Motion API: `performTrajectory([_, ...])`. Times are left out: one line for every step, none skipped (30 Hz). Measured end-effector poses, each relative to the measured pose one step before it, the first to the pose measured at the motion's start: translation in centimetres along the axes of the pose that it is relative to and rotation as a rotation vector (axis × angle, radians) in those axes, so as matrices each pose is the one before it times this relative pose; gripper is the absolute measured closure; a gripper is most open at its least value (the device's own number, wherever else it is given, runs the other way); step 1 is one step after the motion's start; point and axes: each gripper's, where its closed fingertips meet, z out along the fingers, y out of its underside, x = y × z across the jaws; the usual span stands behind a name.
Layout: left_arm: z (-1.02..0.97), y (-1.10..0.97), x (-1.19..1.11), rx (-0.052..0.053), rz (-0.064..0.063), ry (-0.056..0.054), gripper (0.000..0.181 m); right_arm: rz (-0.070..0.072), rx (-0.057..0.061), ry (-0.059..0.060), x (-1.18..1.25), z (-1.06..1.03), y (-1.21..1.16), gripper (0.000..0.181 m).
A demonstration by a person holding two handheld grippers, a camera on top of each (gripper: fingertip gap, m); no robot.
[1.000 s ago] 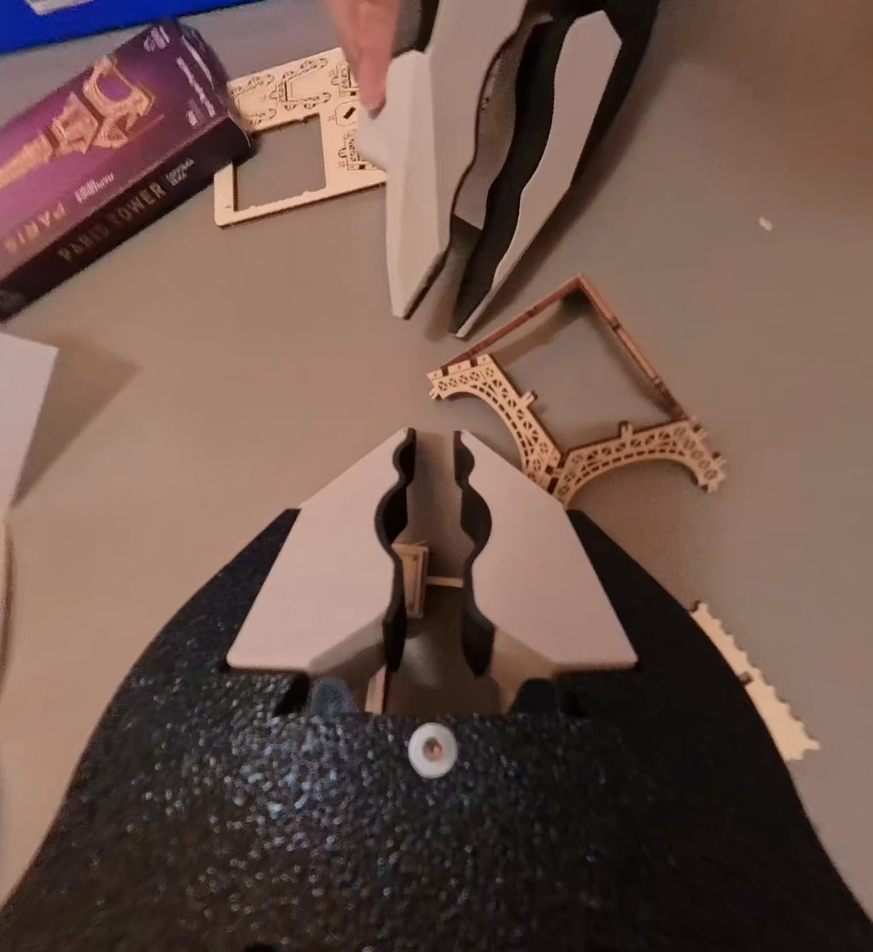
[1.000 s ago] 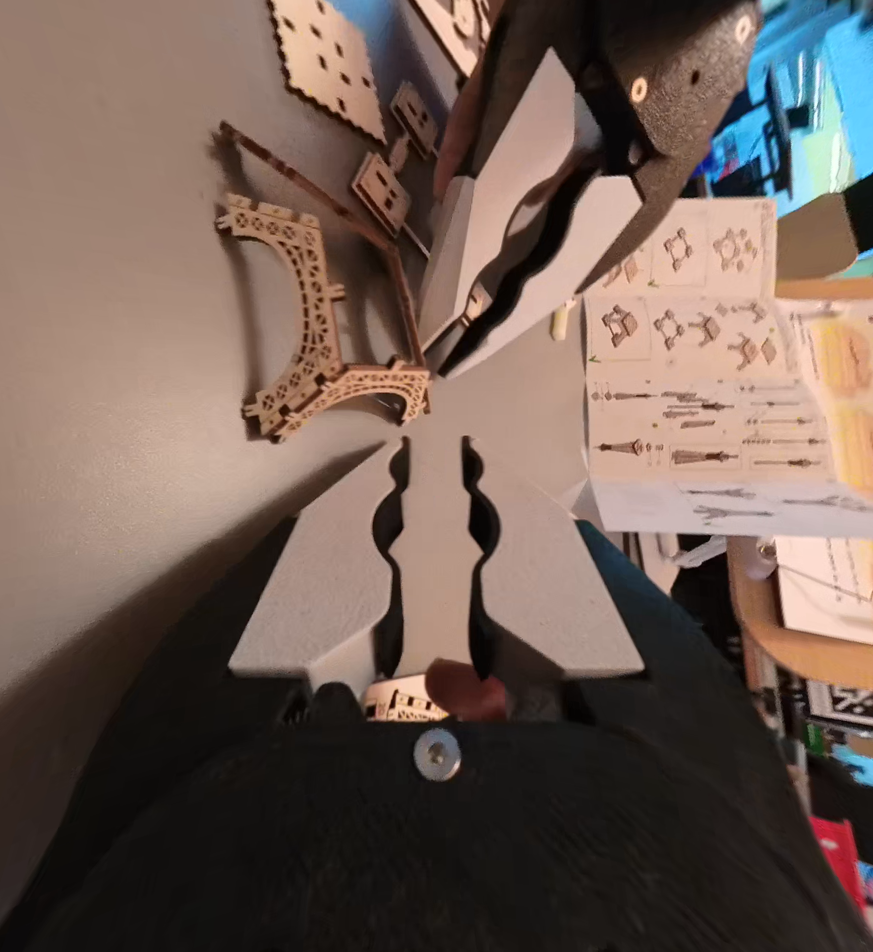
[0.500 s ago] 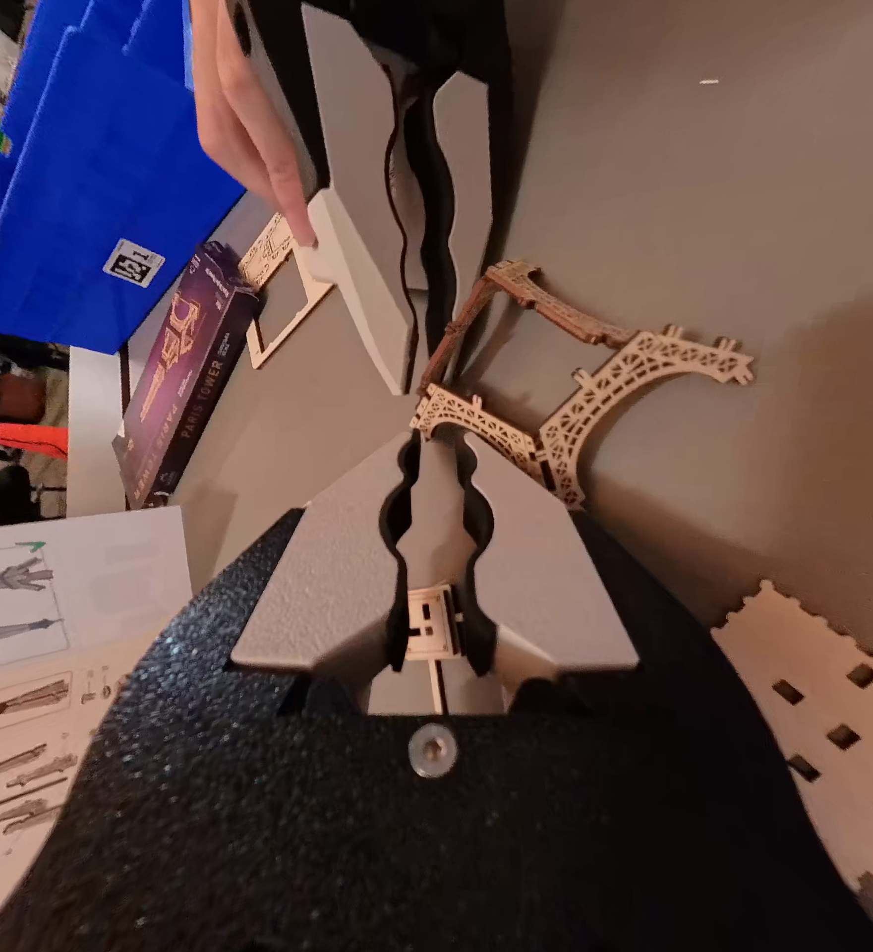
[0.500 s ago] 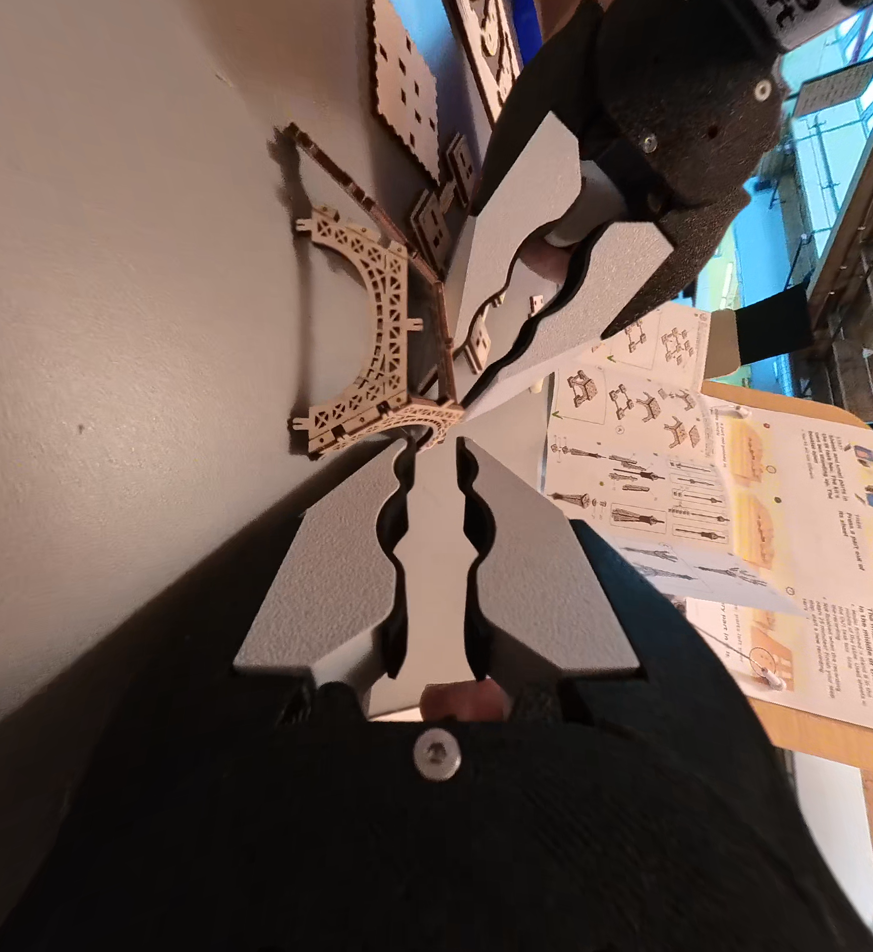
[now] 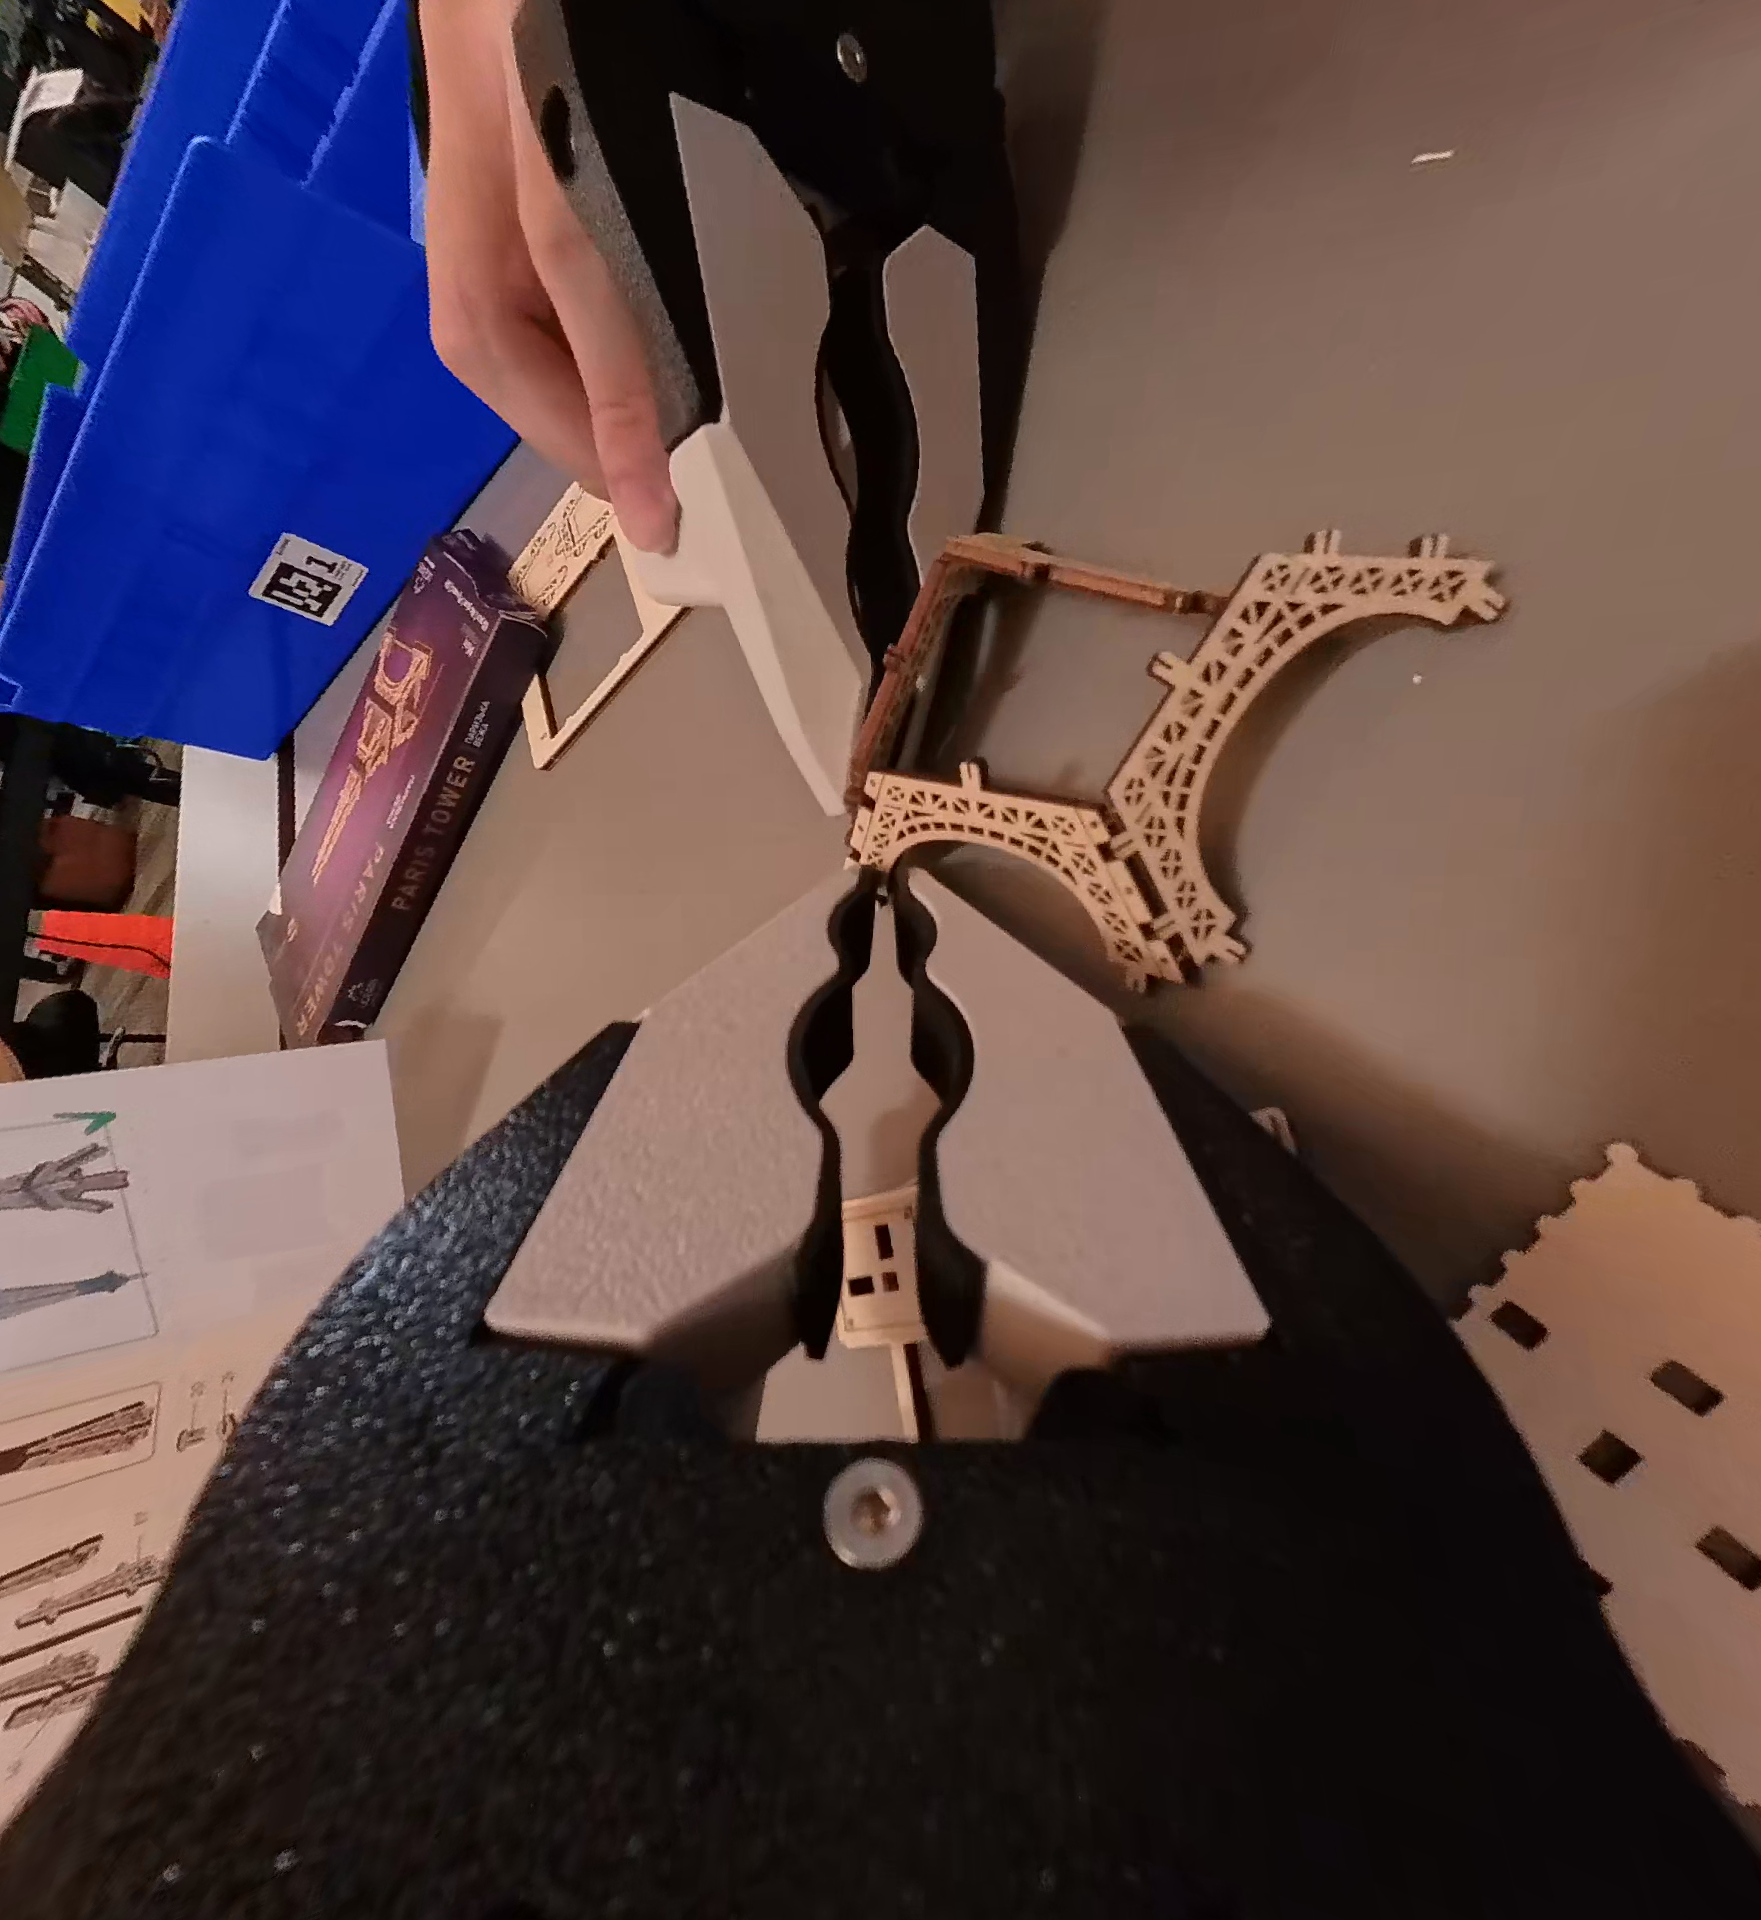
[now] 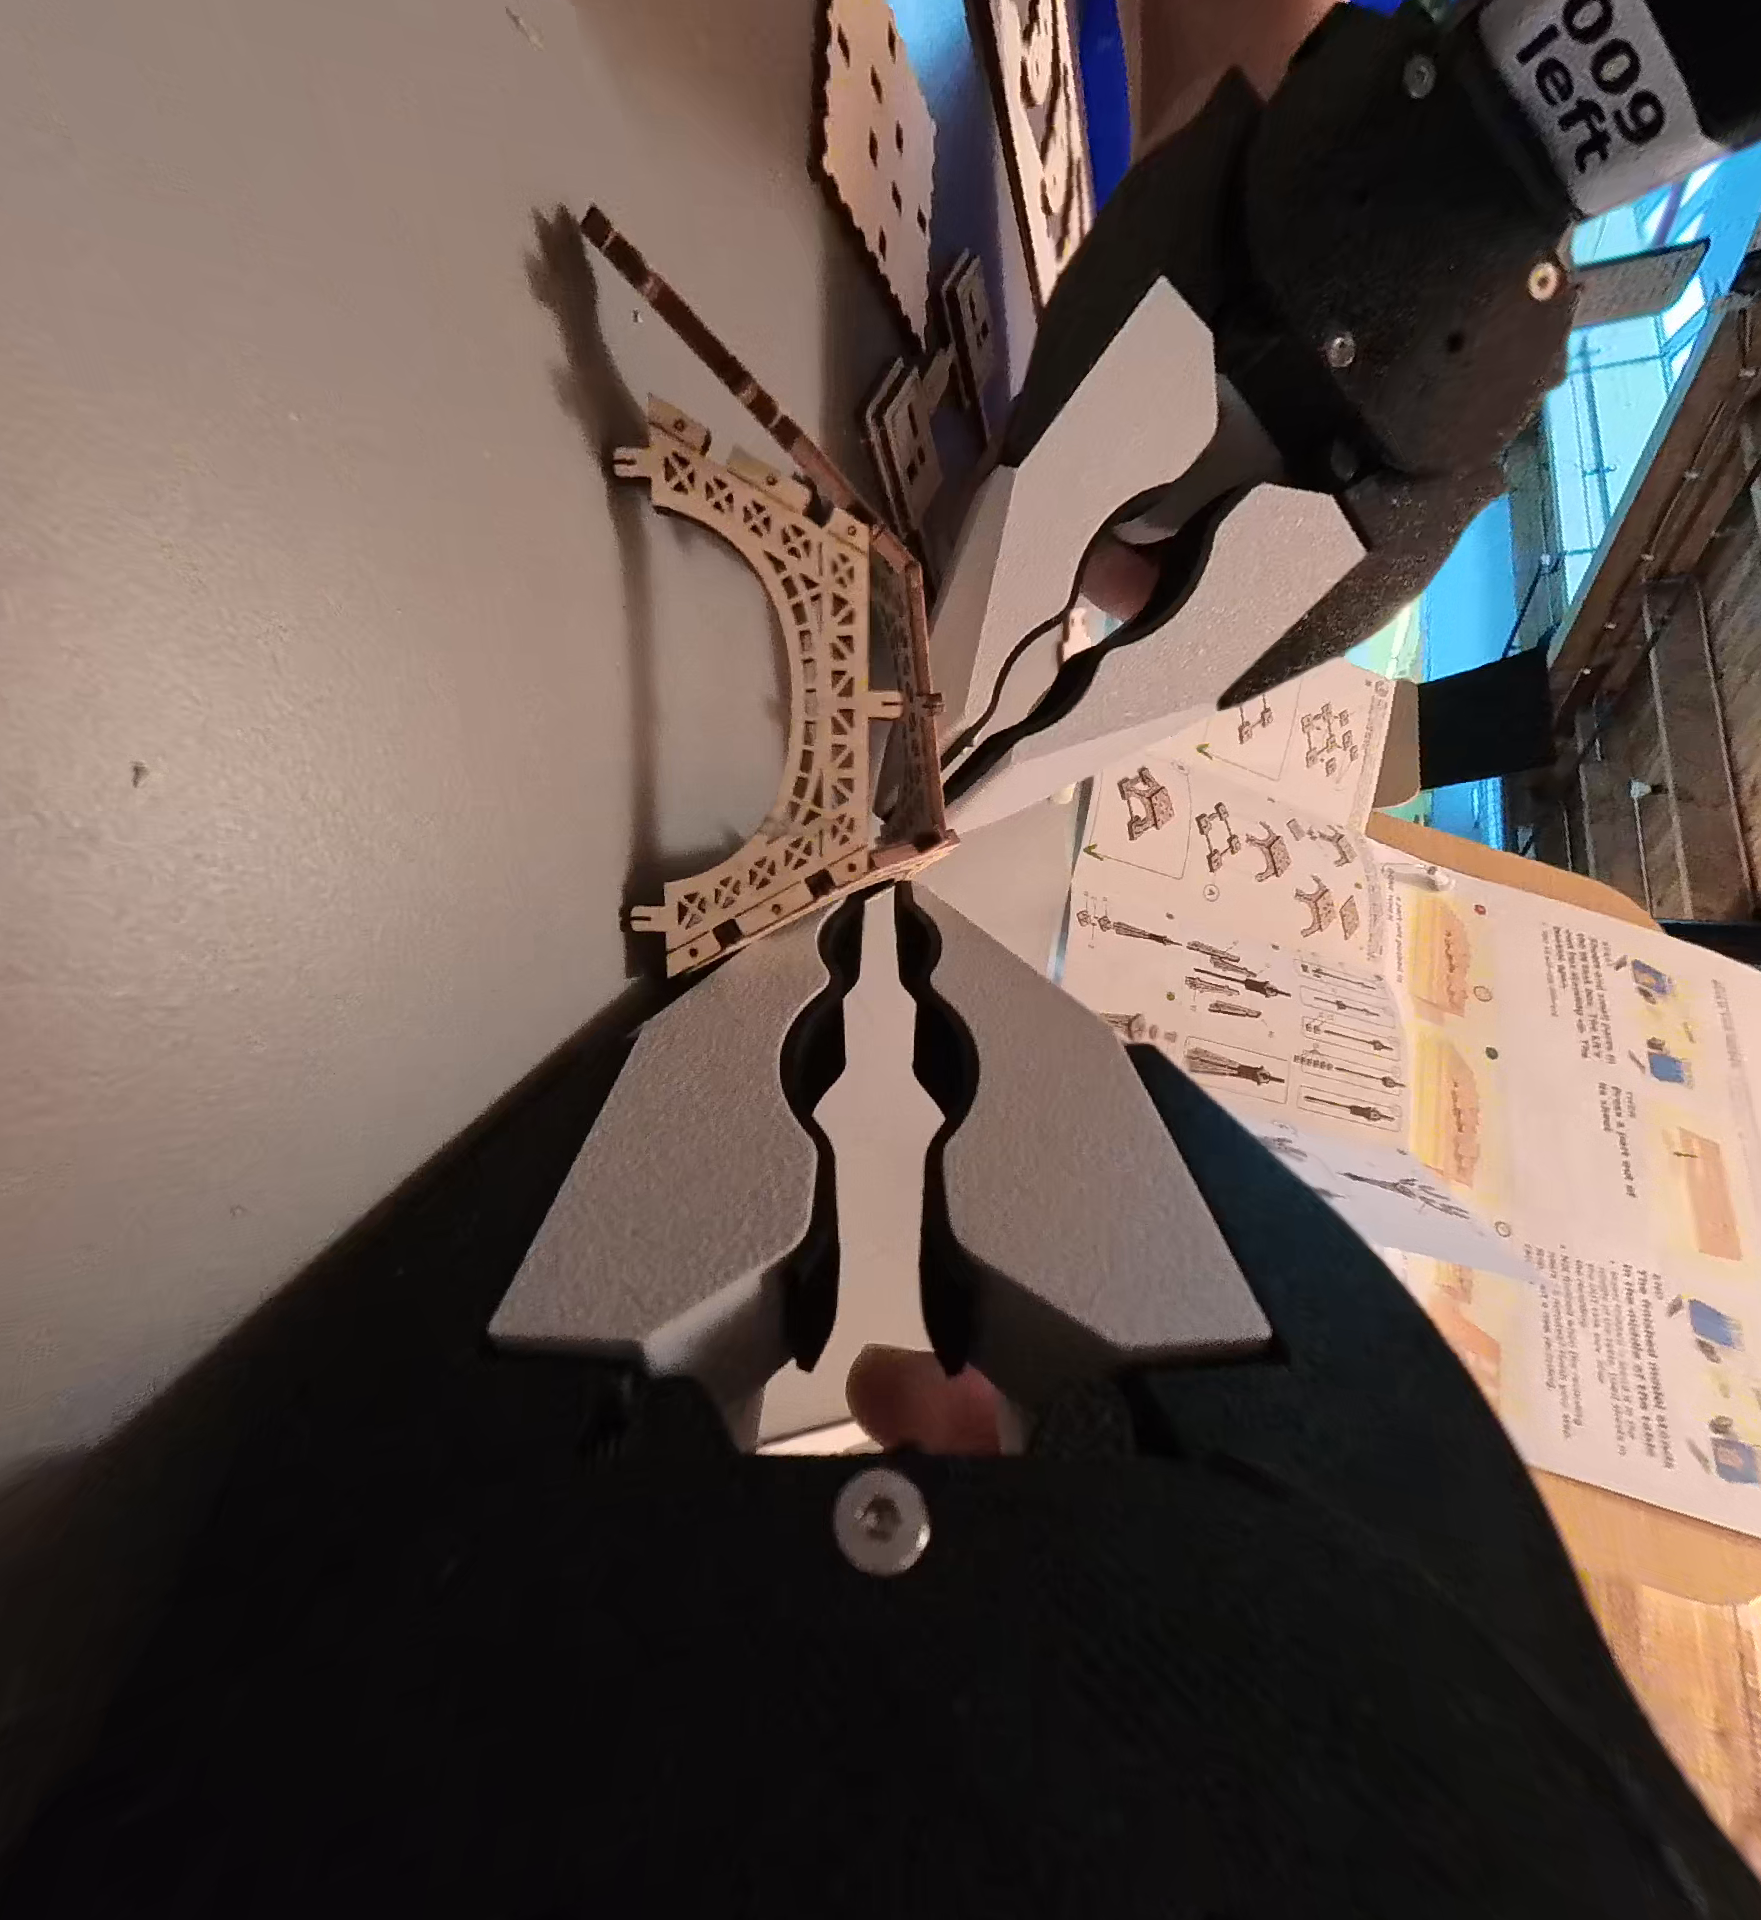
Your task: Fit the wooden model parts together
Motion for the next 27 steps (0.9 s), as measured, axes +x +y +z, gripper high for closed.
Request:
performTrajectory([-0.004,-0.002,0.005,0.0010,-0.0017,0.0008,0.181,-0.0071,-0.0008,0.0004,0.009,0.021,-0.008,0.177])
performTrajectory([-0.005,0.010,-0.016,-0.0007,-0.0013,-0.0018,0.181,0.0030,-0.0003,-0.0014,0.001,0.020,-0.001,0.177])
performTrajectory([-0.001,0.026,-0.012,-0.0046,0.0045,-0.0052,0.181,0.0050,0.0007,-0.0013,0.008,0.033,0.022,0.177])
performTrajectory([0.009,0.022,-0.028,-0.0053,0.0060,-0.0078,0.180,0.0006,0.0007,0.0000,0.021,0.027,0.016,0.177])
performTrajectory([-0.009,0.041,-0.054,-0.0042,0.0028,-0.0093,0.180,-0.0067,-0.0031,0.0024,0.018,0.041,0.035,0.177])
performTrajectory([-0.025,0.061,-0.080,-0.0031,-0.0004,-0.0108,0.180,-0.0079,-0.0071,0.0080,0.069,0.074,0.059,0.177])
performTrajectory([-0.048,0.037,-0.070,0.0006,-0.0020,-0.0099,0.180,-0.0059,-0.0051,0.0085,0.069,0.051,0.035,0.177])
performTrajectory([-0.078,0.028,-0.031,0.0023,-0.0031,-0.0069,0.180,-0.0073,-0.0007,0.0057,0.044,0.030,-0.013,0.177])
performTrajectory([-0.113,0.040,-0.048,0.0003,-0.0051,-0.0068,0.179,-0.0055,-0.0019,0.0002,-0.031,0.030,0.005,0.177])
performTrajectory([-0.122,0.046,-0.119,-0.0008,-0.0057,-0.0105,0.175,-0.0027,-0.0043,0.0029,0.025,0.031,0.026,0.177])
performTrajectory([-0.089,0.059,-0.091,-0.0021,-0.0005,-0.0081,0.173,-0.0036,-0.0018,0.0033,0.023,0.036,0.003,0.177])
performTrajectory([-0.039,0.030,0.066,-0.0014,0.0060,0.0010,0.174,-0.0012,-0.0003,0.0030,0.017,0.035,-0.029,0.177])
performTrajectory([0.033,0.015,0.040,-0.0034,0.0073,-0.0013,0.175,0.0011,-0.0001,0.0022,0.004,0.042,-0.017,0.177])
performTrajectory([0.084,0.020,-0.053,-0.0059,0.0057,-0.0064,0.175,0.0009,0.0003,0.0015,0.001,0.025,-0.013,0.177])
performTrajectory([0.094,-0.001,-0.010,-0.0070,0.0091,-0.0027,0.175,0.0022,0.0016,0.0009,0.010,0.013,-0.016,0.177])
performTrajectory([0.092,-0.007,0.034,-0.0062,0.0145,0.0000,0.175,0.0016,0.0026,0.0004,-0.007,0.022,-0.050,0.177])
performTrajectory([0.087,-0.022,0.086,-0.0054,0.0143,0.0030,0.177,0.0013,-0.0016,0.0009,0.007,0.026,0.024,0.177])
performTrajectory([0.089,0.012,0.074,-0.0051,0.0079,0.0024,0.179,0.0019,-0.0018,0.0021,0.018,0.010,0.059,0.177])
performTrajectory([0.059,-0.008,-0.002,-0.0022,0.0015,-0.0025,0.180,0.0063,-0.0018,0.0033,0.049,0.002,0.084,0.177])
performTrajectory([0.026,-0.001,-0.008,-0.0007,0.0016,-0.0028,0.180,0.0077,0.0009,0.0021,0.020,0.017,0.038,0.177])
performTrajectory([0.001,-0.007,0.041,-0.0009,0.0061,0.0011,0.181,0.0035,0.0019,-0.0003,0.002,0.008,-0.023,0.177])
performTrajectory([0.018,0.003,0.042,-0.0023,0.0056,0.0019,0.181,-0.0007,0.0006,-0.0010,-0.006,0.024,-0.034,0.177])
performTrajectory([0.038,-0.008,-0.003,-0.0036,0.0031,0.0008,0.180,0.0003,0.0004,-0.0004,-0.002,0.016,-0.003,0.177])
performTrajectory([0.017,0.003,-0.034,-0.0033,0.0014,-0.0007,0.180,0.0014,0.0016,-0.0001,0.002,0.009,-0.002,0.177])
performTrajectory([-0.014,-0.001,-0.054,0.0002,-0.0022,-0.0016,0.180,-0.0021,0.0002,0.0004,-0.001,0.003,-0.008,0.177])
performTrajectory([-0.021,-0.003,0.012,0.0054,-0.0078,0.0016,0.180,-0.0083,-0.0020,-0.0002,-0.004,0.019,-0.017,0.177])
performTrajectory([-0.033,-0.024,0.033,0.0101,-0.0051,0.0044,0.180,-0.0089,-0.0012,-0.0004,0.008,0.019,-0.018,0.177])
